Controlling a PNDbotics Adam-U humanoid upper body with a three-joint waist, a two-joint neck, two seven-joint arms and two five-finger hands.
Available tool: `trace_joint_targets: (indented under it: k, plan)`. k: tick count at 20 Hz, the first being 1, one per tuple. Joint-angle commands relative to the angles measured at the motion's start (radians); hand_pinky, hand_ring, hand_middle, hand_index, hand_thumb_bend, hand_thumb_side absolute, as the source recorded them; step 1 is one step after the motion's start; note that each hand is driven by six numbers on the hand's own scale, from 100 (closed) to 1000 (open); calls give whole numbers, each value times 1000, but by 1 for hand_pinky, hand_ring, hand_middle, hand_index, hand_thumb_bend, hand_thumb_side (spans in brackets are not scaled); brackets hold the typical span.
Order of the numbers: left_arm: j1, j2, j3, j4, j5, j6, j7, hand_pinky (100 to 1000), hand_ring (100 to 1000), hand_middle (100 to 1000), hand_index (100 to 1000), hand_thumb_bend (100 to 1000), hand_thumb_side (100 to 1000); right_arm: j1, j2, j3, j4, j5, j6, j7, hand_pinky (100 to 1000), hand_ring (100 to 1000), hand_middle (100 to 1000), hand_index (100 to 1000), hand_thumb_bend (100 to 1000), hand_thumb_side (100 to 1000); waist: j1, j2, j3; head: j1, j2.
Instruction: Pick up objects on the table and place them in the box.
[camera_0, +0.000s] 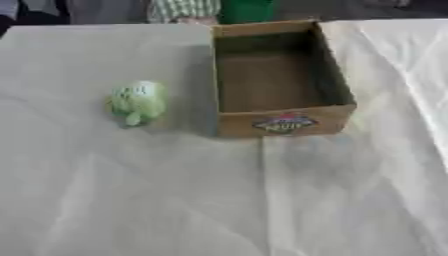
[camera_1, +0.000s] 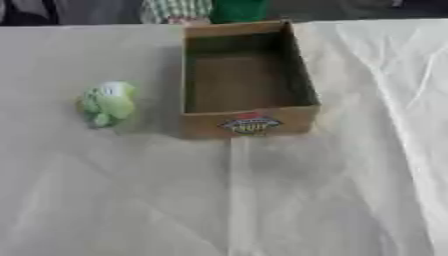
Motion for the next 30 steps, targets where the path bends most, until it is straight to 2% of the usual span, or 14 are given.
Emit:
trace_joint_targets:
  k: [1,5,10,17,20,25,27,29,30]
  plan:
    - [-5,22,11,-22,2,-3,-2,778,739,682,826,109,781,-5,-22,-9,-14,3,1,1,837,712,738,880,100,528,-1,-19,0,-2,-8]
    - [-33,60,-9,-22,-4,0,-17,764,739,685,833,116,793,-5,-24,-7,-14,1,1,3,836,712,738,880,100,530,-3,-24,4,-9,-2]
    - [-98,163,-59,-17,-70,21,-53,735,739,689,843,121,808,-7,-28,-4,-14,-4,0,6,835,711,738,879,100,531,-4,-34,6,-12,2]
    - [-215,305,-135,103,-202,61,-144,698,738,692,857,131,819,-10,-33,1,-14,-12,0,11,833,711,738,878,100,533,-4,-50,14,-14,2]
    - [-270,366,-172,168,-268,73,-232,692,748,704,865,174,831,-10,-35,2,-14,-13,0,13,833,711,738,878,100,533,-2,-55,16,-16,4]
    - [-342,447,-225,279,-326,29,-458,683,750,704,878,196,812,-9,-41,2,-14,-13,-2,12,831,711,738,878,100,536,-4,-59,14,-28,16]
    - [-372,479,-247,306,-361,10,-527,674,759,713,895,232,838,-8,-45,3,-14,-13,-3,12,831,711,738,878,100,536,-2,-60,11,-30,20]
    - [-394,493,-259,324,-387,-4,-576,674,759,713,895,232,838,-8,-46,4,-14,-13,-2,13,831,711,738,878,100,536,-2,-60,11,-31,24]
    - [-401,497,-263,329,-396,-8,-592,673,770,726,916,284,888,-8,-46,4,-14,-12,-2,13,831,711,738,878,100,536,-1,-60,10,-31,29]
